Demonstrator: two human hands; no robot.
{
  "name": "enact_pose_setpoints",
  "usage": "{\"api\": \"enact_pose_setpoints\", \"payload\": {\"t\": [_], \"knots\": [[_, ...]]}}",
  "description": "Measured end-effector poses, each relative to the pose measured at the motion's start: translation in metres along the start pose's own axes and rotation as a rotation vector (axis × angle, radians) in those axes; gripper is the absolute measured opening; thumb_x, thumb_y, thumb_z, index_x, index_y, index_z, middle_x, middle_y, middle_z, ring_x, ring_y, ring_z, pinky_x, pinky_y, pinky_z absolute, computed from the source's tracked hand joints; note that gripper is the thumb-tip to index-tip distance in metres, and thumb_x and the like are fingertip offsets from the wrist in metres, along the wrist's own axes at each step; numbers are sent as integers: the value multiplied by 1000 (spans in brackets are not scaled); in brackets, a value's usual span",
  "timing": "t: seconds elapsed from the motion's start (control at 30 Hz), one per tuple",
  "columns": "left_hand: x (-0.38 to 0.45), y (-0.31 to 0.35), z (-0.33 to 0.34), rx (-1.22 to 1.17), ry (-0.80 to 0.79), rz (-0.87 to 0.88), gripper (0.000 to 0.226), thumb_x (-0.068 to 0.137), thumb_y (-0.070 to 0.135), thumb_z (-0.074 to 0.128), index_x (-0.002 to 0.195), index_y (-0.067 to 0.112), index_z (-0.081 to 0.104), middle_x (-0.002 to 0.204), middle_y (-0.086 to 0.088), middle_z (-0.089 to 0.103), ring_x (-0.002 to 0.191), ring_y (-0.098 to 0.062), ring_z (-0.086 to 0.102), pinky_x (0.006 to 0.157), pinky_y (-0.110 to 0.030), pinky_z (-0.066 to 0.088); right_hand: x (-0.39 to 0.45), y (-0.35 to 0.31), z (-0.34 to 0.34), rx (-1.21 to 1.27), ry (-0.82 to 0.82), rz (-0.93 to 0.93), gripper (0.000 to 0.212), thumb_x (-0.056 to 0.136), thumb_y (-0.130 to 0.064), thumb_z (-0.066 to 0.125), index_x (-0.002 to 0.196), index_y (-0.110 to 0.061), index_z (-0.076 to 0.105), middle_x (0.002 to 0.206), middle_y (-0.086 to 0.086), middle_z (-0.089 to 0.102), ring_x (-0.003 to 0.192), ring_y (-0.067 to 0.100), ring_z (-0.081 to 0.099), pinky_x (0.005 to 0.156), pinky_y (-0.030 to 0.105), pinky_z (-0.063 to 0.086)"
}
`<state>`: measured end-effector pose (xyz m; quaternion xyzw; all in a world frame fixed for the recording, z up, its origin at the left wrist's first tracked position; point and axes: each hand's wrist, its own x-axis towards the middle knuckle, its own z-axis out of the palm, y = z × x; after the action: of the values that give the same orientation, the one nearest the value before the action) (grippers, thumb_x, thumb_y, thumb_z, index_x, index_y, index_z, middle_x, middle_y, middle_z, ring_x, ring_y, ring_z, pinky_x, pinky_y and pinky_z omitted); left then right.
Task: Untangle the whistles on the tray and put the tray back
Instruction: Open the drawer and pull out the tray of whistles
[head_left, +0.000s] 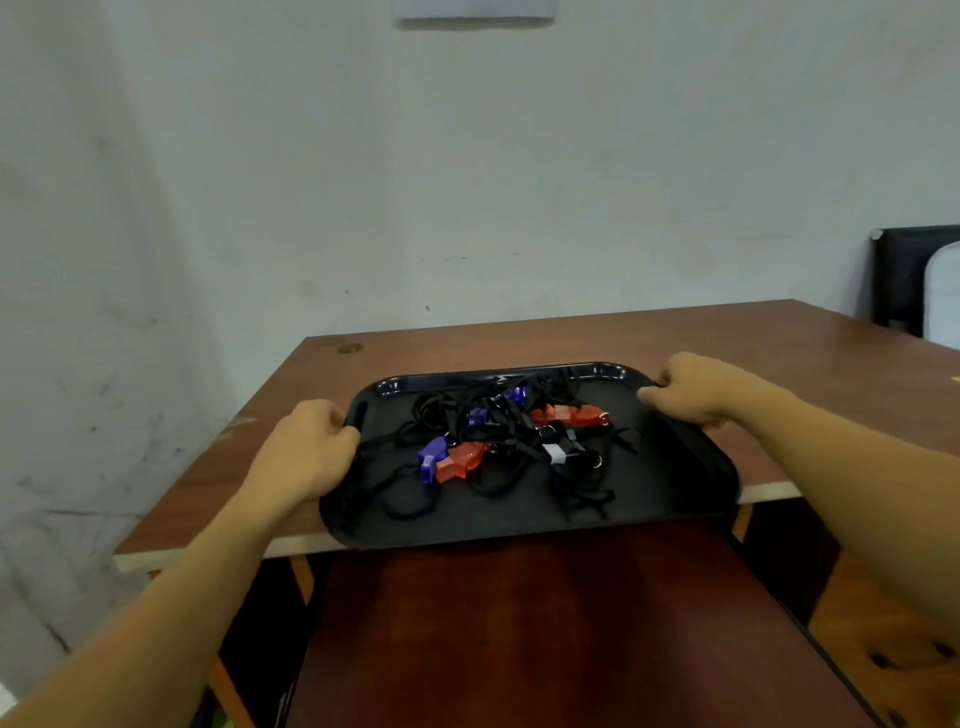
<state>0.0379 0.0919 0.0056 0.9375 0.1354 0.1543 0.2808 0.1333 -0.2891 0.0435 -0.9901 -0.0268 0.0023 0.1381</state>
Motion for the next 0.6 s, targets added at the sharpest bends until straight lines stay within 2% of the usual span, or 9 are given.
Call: {"api": "enact_pose_setpoints", "payload": {"t": [0.1,0.2,0.3,0.37,0.5,0.6], "knots": [[43,4,23,57,-17,-27,18,92,14,52,83,0,58,76,-19,64,64,-30,57,55,-33,40,40,-11,18,26,88,46,35,96,-46,51,86,-13,52,87,10,59,80,31,60,73,35,50],[79,-3,48,88,-55,-69,15,95,17,50,89,5,55,81,-14,62,72,-30,61,54,-33,41,74,-19,38,71,121,66,34,98,-45,49,98,-13,58,83,5,61,74,24,59,64,32,47],[106,-7,66,136,-73,-83,14,96,21,48,90,9,53,85,-11,61,74,-29,60,60,-35,47,106,-20,57,99,128,86,34,98,-44,50,103,-12,60,83,4,61,71,21,58,65,33,48],[120,-9,74,166,-80,-82,15,96,22,46,88,11,52,83,-10,61,73,-28,61,62,-37,51,122,-21,69,75,130,70,36,97,-43,50,108,-10,59,89,5,59,82,26,58,72,37,52],[143,-16,84,257,-87,-36,16,97,27,49,87,14,53,79,-7,63,68,-26,64,64,-42,60,139,-25,84,-91,189,32,43,97,-47,47,121,-12,55,122,11,52,118,33,46,88,44,48],[154,-18,89,327,-69,7,19,98,29,49,85,14,51,77,-7,61,66,-27,62,63,-43,58,149,-25,89,-130,213,38,47,97,-48,49,121,-8,54,124,13,53,119,34,47,87,43,48]]}}
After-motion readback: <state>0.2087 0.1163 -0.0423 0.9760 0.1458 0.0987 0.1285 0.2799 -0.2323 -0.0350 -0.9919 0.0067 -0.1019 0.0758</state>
